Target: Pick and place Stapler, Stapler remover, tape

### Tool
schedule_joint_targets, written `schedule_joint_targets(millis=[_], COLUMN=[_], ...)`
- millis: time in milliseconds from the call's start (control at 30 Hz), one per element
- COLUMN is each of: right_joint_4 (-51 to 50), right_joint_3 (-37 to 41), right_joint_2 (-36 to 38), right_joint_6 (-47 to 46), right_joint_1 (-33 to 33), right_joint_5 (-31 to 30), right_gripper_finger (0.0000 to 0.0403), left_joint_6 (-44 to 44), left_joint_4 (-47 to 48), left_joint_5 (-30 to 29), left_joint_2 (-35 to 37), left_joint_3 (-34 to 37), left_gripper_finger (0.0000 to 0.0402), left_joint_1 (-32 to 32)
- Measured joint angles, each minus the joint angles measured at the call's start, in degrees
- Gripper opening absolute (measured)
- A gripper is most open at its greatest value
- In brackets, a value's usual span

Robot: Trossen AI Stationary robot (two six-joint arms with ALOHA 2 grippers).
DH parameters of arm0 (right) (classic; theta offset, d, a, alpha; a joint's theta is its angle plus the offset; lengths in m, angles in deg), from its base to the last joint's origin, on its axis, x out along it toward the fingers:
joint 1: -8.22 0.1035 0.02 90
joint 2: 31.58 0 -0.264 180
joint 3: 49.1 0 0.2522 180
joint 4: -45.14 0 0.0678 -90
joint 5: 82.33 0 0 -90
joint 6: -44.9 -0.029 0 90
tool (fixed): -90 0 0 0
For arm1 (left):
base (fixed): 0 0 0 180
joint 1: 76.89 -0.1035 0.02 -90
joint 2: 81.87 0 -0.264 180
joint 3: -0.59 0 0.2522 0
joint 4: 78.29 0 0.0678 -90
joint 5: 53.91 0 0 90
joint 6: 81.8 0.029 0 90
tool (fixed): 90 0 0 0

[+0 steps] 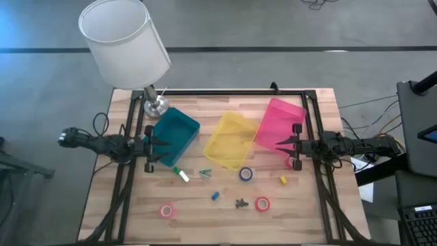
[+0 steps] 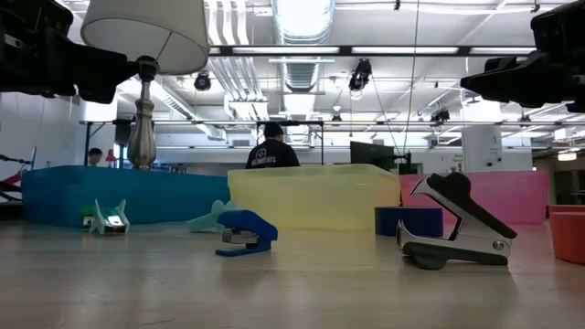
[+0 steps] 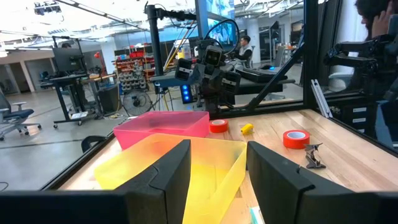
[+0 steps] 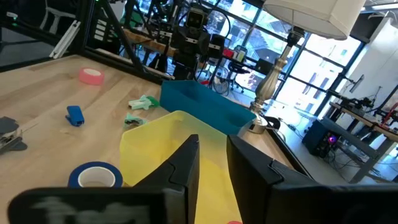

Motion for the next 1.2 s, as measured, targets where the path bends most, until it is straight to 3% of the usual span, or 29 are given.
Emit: schedule_joint_targets(millis=[367,900,1200], right_joint_4=[0.0,0.0,0.0], right_joint_3=[0.0,0.0,0.0], right_joint_2=[0.0,0.0,0.0], right_joint_6=[0.0,0.0,0.0], right_joint_1=[0.0,0.0,0.0], right_joint_5=[0.0,0.0,0.0], right_gripper_finger=[0.0089,0.0068,0.0081], left_joint_6=[0.0,0.0,0.0], left_joint_4=[0.0,0.0,0.0], left_joint_5=[0.0,0.0,0.0], left_joint_2=[0.0,0.0,0.0], left_joint_3=[0.0,0.0,0.0], left_gripper_finger=[0.0161,0.0161,0.0161], left_joint_1=[0.0,0.0,0.0])
